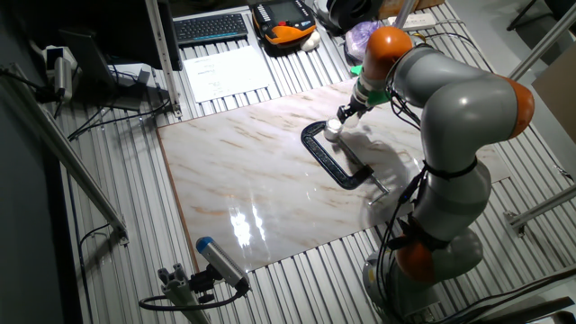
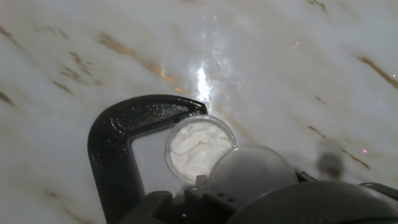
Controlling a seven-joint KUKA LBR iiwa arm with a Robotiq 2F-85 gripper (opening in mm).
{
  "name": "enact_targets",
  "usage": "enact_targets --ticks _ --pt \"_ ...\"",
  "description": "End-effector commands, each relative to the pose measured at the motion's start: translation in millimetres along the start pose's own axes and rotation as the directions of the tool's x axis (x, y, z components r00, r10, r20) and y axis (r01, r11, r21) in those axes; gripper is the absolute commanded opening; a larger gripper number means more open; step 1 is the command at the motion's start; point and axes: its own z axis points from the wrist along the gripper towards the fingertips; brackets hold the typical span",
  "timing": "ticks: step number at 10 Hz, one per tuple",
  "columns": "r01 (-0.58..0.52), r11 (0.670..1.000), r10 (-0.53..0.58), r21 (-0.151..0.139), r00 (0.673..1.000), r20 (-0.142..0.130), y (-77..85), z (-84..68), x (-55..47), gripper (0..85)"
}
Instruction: Unscrew the lid from the jar
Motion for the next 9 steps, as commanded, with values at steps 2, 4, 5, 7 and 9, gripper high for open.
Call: enact_targets --ticks 2,4,5,7,9 --pt "0.017 1.0 -0.017 -0.004 1.0 -0.004 -8.0 3.7 3.6 0.0" --pt "0.029 1.0 -0.029 -0.004 1.0 -0.007 -13.1 6.4 6.1 0.0" --pt "0.037 0.999 -0.037 0.003 0.999 -0.01 -14.8 7.2 7.0 0.0" --pt "0.055 0.998 -0.055 0.004 0.998 -0.011 -20.7 11.8 8.9 0.0" --pt "0.073 0.997 -0.073 -0.011 0.997 -0.011 -30.4 20.3 11.7 0.0"
